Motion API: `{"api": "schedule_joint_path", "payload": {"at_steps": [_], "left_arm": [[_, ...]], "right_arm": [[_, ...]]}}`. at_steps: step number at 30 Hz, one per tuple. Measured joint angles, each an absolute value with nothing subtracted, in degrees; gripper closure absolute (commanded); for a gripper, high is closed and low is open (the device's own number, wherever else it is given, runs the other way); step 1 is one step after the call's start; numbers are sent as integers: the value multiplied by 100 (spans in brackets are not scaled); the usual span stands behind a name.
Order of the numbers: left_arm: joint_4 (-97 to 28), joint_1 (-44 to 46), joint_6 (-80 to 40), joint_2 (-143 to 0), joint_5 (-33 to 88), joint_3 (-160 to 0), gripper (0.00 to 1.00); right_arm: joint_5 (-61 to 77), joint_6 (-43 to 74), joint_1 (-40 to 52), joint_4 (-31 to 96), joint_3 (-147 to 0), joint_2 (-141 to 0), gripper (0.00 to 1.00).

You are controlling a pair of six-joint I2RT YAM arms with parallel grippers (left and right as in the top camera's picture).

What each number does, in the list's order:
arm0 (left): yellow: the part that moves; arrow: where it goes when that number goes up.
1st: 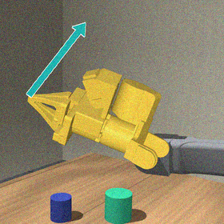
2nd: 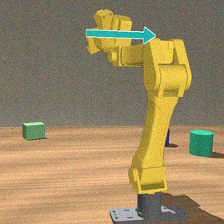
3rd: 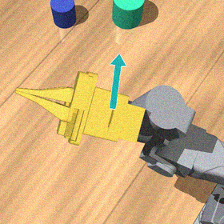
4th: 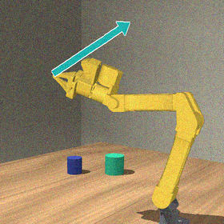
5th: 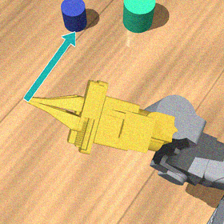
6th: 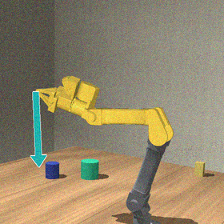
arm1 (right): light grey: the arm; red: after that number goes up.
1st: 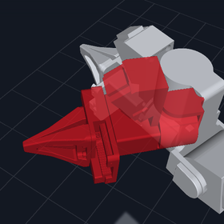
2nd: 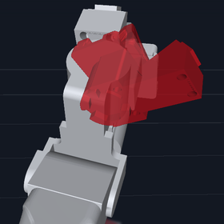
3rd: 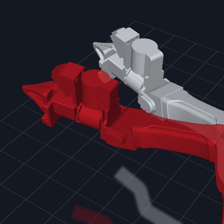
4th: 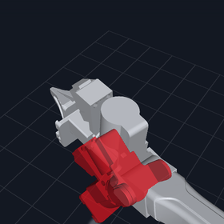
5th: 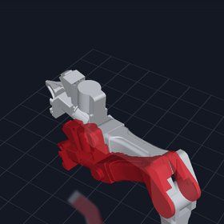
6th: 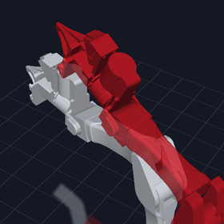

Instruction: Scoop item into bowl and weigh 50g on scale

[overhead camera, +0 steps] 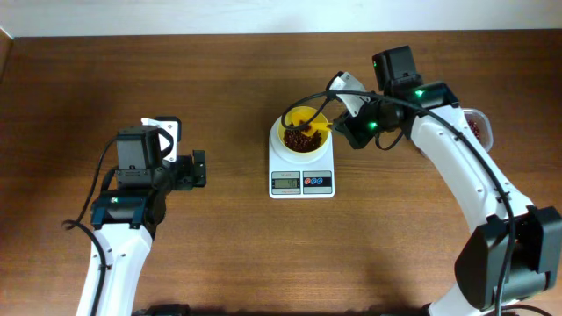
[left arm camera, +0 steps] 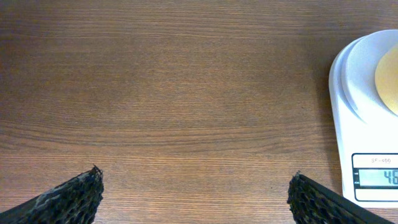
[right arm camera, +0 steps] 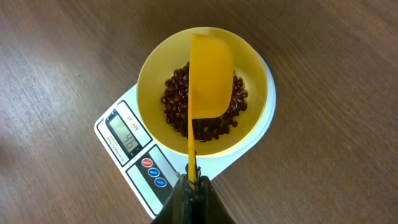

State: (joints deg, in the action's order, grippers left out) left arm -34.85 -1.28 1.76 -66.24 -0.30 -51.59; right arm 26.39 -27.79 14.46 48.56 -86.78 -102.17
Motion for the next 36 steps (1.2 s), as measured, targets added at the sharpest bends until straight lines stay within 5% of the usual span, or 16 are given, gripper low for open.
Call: {"api": "schedule_joint_path", "payload": {"at_steps": [36], "left_arm": [[-3485,-128,176,-6624,-30,-5159,1]], "right_arm": [[2718,-3004,1433,5033,-8820,-10088,96]]}}
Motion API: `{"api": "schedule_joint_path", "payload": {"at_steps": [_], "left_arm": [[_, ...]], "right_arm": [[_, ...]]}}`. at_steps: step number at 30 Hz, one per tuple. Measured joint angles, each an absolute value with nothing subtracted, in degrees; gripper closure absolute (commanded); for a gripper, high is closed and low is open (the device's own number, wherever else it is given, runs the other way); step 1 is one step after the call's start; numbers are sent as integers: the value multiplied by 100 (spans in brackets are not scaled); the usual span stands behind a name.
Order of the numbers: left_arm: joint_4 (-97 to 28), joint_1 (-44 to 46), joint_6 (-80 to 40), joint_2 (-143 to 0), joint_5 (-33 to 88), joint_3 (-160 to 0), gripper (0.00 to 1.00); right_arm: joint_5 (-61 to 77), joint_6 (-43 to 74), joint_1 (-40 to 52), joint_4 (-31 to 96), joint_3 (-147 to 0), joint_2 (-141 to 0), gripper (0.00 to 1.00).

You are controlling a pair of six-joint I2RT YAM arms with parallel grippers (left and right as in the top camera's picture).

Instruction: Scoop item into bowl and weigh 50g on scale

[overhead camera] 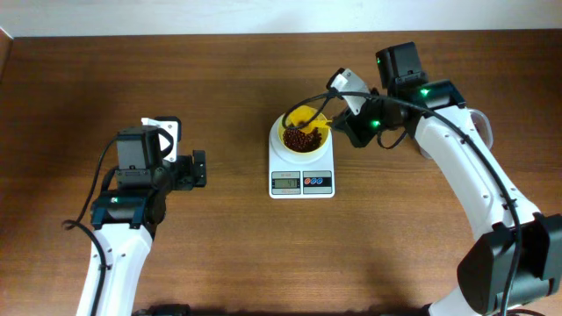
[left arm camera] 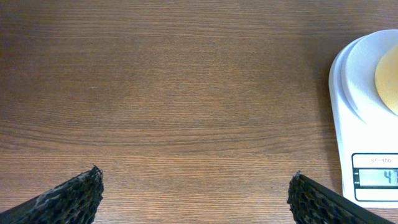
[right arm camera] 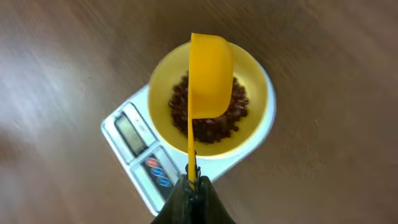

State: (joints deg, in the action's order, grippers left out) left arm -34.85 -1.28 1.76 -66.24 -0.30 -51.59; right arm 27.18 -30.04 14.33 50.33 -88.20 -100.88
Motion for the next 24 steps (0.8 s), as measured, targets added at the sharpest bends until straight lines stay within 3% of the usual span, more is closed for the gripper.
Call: {"api": "schedule_joint_path", "payload": {"at_steps": [5,24], "left_arm": [[-3485,-128,176,-6624,-30,-5159,1],[-3485,-128,178,-6624,-30,-5159,1]], "right_arm": [[2252,-3649,1433,5030,-8820,-10088,96],[2335,-3148,1424,4733,-8829,-10088,96]]}}
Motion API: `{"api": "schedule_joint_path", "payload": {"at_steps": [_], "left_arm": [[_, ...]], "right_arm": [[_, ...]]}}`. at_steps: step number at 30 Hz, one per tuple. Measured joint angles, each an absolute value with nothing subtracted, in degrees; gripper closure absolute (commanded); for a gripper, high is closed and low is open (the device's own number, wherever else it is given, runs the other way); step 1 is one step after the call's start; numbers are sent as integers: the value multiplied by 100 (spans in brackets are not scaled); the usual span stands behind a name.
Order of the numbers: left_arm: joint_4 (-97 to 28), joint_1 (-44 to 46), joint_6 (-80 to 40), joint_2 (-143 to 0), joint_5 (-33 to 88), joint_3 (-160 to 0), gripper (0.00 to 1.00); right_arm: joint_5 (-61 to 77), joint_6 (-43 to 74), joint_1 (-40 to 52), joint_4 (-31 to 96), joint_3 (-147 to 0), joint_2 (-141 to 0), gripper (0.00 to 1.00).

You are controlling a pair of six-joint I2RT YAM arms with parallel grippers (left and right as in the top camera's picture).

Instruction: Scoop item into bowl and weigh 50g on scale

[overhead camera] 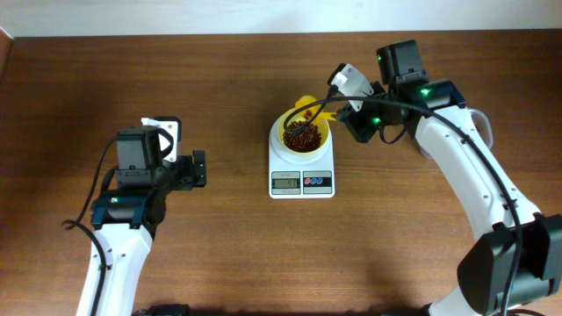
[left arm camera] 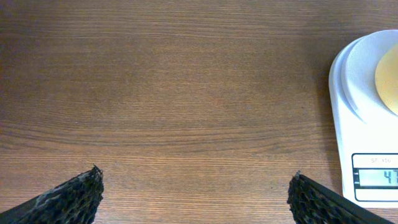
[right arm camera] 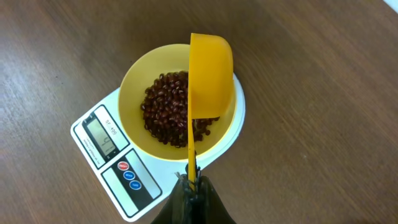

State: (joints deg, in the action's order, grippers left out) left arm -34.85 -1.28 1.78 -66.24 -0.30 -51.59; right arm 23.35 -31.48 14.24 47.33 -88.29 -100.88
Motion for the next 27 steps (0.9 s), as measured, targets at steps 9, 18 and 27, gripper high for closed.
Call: {"api": "schedule_joint_path", "payload": {"at_steps": [9,18,27], "left_arm": [[-3485,-128,176,-6624,-30,-5159,1],[-3485,-128,176,-6624,-30,-5159,1],[-3485,-128,176,-6624,-30,-5159,1]], "right_arm": [[2359,-3146,1354,4816,-8829,-10088,96],[2364,-3148,1354,4816,-8829,-10088,96],[2370,-3153,1361,4895,-8829,-10088,96]]}}
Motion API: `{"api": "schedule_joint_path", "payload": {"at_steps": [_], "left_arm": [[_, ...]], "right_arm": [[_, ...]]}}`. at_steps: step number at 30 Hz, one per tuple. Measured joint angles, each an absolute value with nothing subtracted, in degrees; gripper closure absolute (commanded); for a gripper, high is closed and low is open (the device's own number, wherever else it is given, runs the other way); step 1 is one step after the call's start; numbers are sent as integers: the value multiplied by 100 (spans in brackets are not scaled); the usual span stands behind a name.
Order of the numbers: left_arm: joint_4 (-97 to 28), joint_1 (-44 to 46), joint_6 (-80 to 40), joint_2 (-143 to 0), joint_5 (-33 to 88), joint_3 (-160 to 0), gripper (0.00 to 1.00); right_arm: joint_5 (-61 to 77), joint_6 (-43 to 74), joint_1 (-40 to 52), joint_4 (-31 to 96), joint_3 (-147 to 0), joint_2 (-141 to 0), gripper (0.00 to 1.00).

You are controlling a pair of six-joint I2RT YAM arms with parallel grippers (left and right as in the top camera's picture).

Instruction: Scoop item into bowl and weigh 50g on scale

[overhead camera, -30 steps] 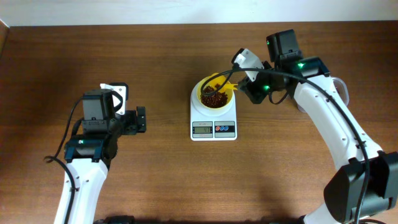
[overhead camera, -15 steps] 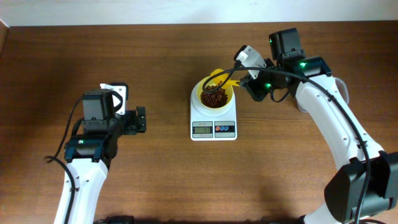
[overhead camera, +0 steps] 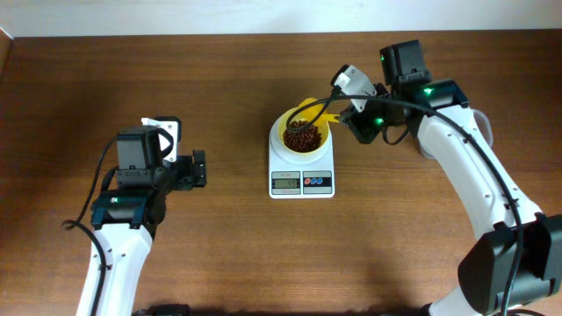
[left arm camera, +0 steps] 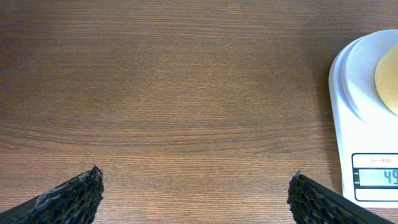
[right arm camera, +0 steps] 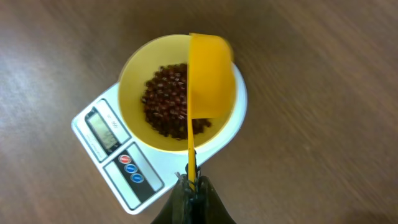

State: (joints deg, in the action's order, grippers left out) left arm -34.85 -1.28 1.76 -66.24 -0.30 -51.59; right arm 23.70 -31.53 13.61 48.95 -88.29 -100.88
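A yellow bowl (right arm camera: 152, 93) of dark red beans (right arm camera: 168, 109) stands on the white scale (overhead camera: 301, 173). My right gripper (right arm camera: 192, 186) is shut on the handle of a yellow scoop (right arm camera: 210, 74), whose cup is turned on its side over the bowl's right part. In the overhead view the scoop (overhead camera: 314, 109) hangs above the bowl (overhead camera: 303, 133). The scale's display (left arm camera: 377, 178) shows a number starting with 4, its last digit cut off. My left gripper (left arm camera: 196, 196) is open over bare table, left of the scale.
A container of beans (overhead camera: 479, 130) sits at the right, mostly hidden behind my right arm. The wooden table's far edge (overhead camera: 263, 35) runs along the top of the overhead view.
The scoop looks blurred over the bowl's right rim, at nearly the same spot. The scale reading went from 47 to a higher number. The left gripper stayed put.
The scoop was low over the beans in the bowl with the scale near 46 to 48. Then it was higher above the bowl, the reading 47. It stayed tilted over the bowl's right side, and the reading has risen.
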Motion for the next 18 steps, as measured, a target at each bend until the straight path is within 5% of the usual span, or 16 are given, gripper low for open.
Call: {"api": "schedule_joint_path", "payload": {"at_steps": [12,18], "left_arm": [[-3485,-128,178,-6624,-30,-5159,1],[-3487,-128,176,-6624,-30,-5159,1]], "right_arm": [[2563,-2823,1343,4624,-8980,-10088,96],[4132,-1188,21,4226,-9032,-10088,96]]}}
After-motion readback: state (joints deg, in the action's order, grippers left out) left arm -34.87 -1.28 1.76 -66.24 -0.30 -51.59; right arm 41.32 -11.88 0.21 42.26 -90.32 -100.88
